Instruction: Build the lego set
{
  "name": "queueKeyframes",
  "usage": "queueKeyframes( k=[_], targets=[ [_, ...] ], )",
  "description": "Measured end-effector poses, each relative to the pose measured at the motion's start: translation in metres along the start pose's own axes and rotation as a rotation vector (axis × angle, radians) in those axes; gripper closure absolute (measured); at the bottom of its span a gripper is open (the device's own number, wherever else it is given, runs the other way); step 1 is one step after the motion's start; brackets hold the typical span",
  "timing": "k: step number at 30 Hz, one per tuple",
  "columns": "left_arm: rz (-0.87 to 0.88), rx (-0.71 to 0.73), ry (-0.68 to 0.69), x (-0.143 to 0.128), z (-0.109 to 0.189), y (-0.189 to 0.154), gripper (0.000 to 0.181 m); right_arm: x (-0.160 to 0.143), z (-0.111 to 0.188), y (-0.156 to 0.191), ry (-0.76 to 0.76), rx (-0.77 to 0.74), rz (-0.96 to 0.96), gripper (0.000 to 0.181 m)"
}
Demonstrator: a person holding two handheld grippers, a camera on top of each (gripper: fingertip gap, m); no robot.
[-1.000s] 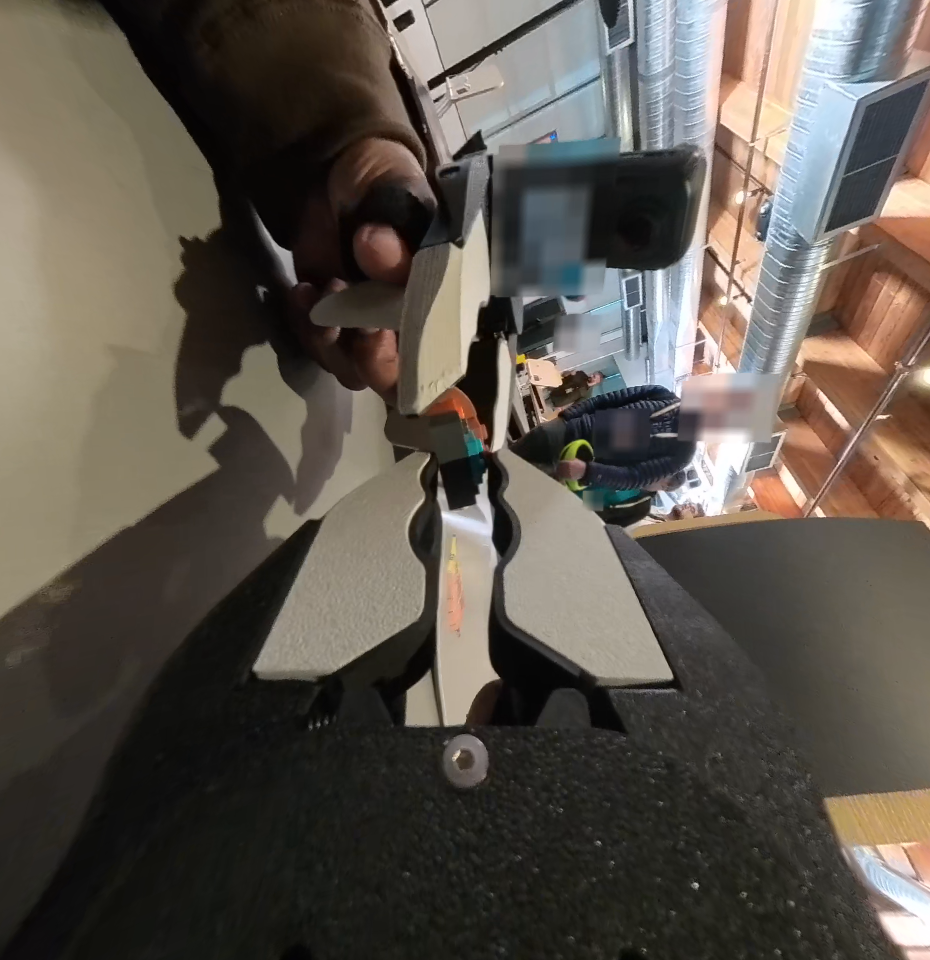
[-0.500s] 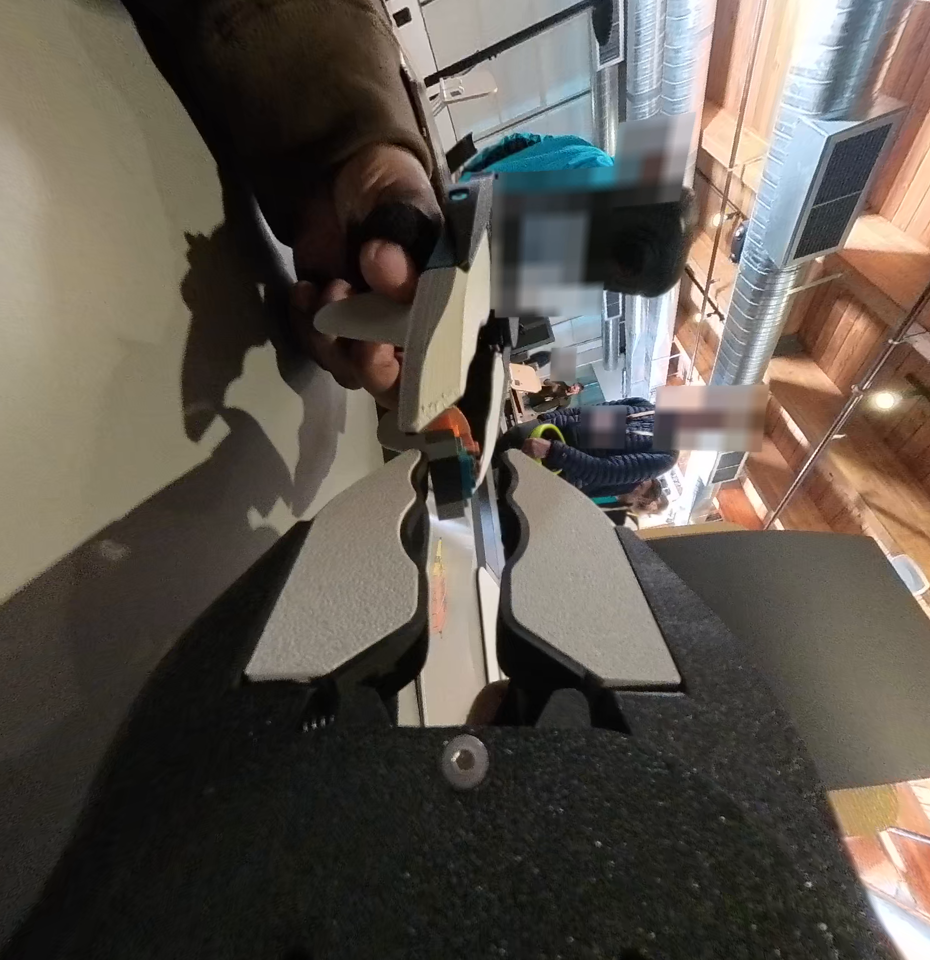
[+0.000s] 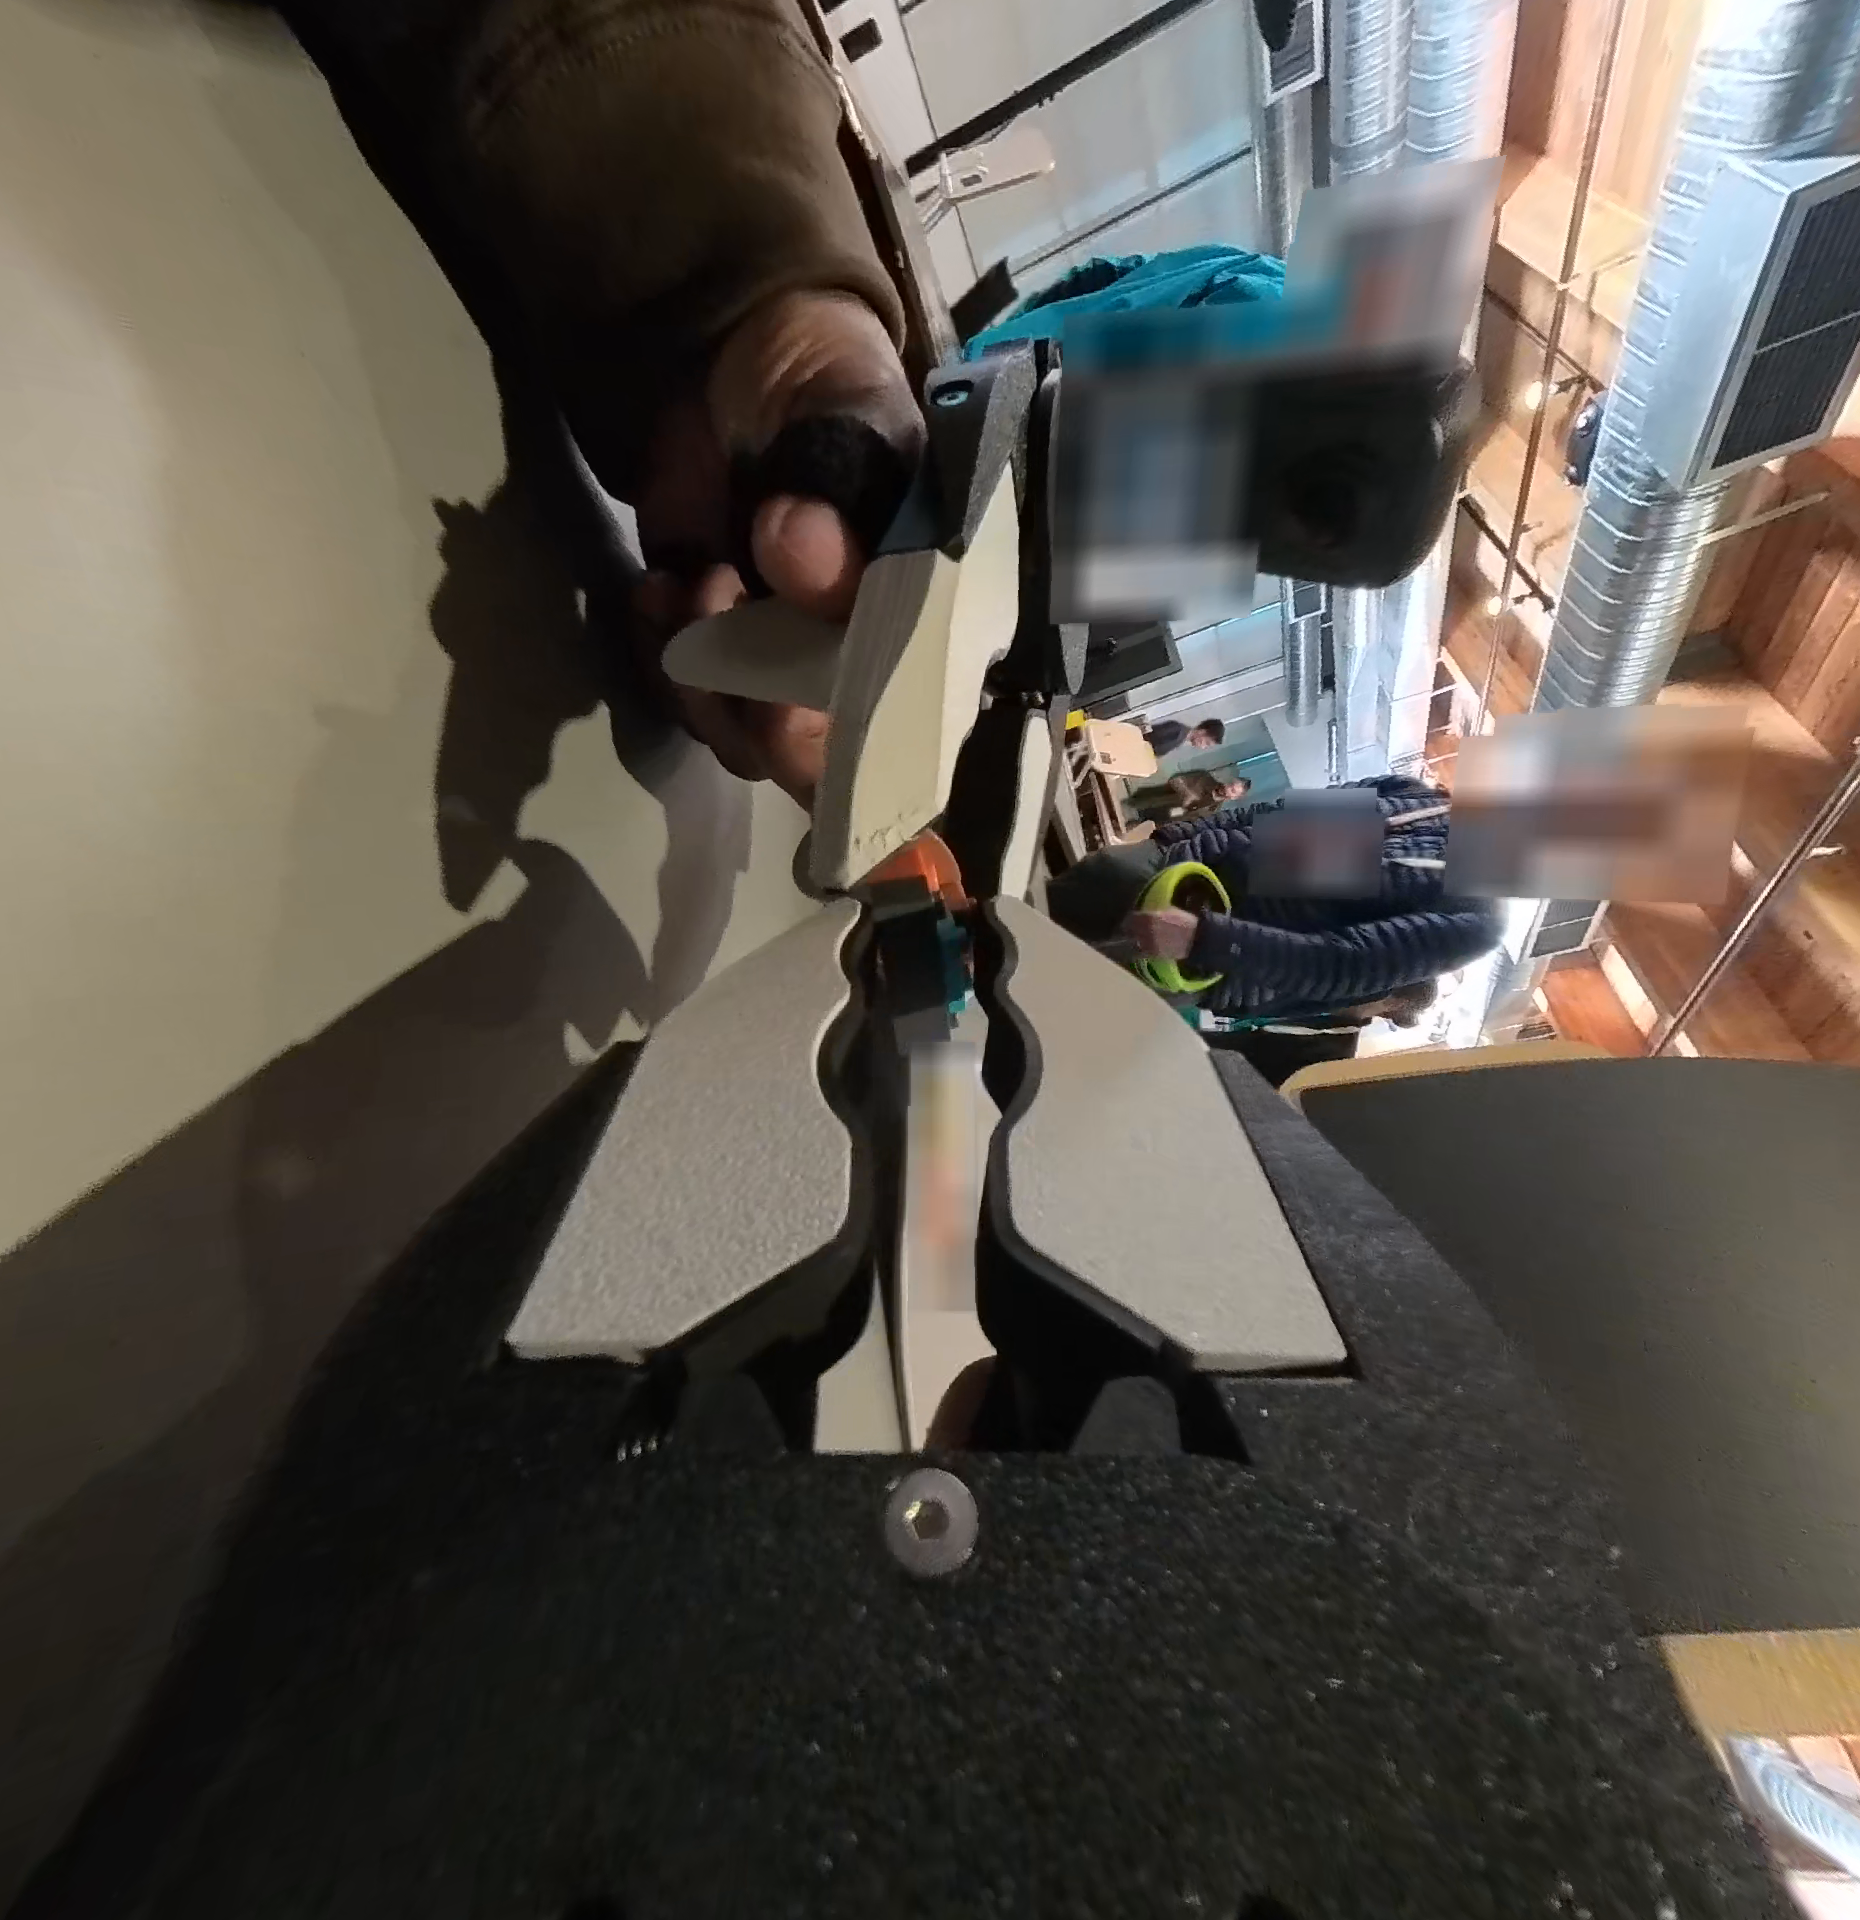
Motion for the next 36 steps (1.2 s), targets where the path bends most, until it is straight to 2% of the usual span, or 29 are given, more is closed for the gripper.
queueKeyframes(
  k=[4,10,12,15,21,27,36],
  targets=[
    [0.028,0.004,-0.021,0.002,0.002,0.003,0.132,-0.003,-0.001,-0.002,0.001,-0.031,-0.042,0.163],
    [-0.015,0.071,0.038,-0.005,0.002,0.009,0.132,-0.012,0.002,-0.001,0.025,-0.006,-0.052,0.154],
    [-0.032,0.114,0.094,-0.012,0.002,0.014,0.132,-0.018,0.004,0.003,0.037,0.044,-0.063,0.154],
    [-0.086,0.209,0.248,-0.029,-0.002,0.022,0.132,-0.025,0.007,0.011,0.047,0.133,-0.127,0.153],
    [-0.14,0.239,0.442,-0.052,-0.012,0.021,0.131,-0.029,0.006,0.015,0.053,0.233,-0.278,0.156],
    [-0.079,0.195,0.469,-0.057,-0.011,0.018,0.131,-0.034,0.002,0.027,0.094,0.35,-0.347,0.162],
    [-0.092,0.157,0.481,-0.059,-0.011,0.012,0.126,-0.036,0.0,0.029,0.116,0.376,-0.366,0.162]
  ],
)
Point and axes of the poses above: each gripper's, where its closed fingertips meet, z back along the fingers, x out of its top, y = z × x across the jaws, the point moved 2 cm from there along z, back along the fingers, and after that the axes turned 10 degrees about y, right-handed, at the moved point
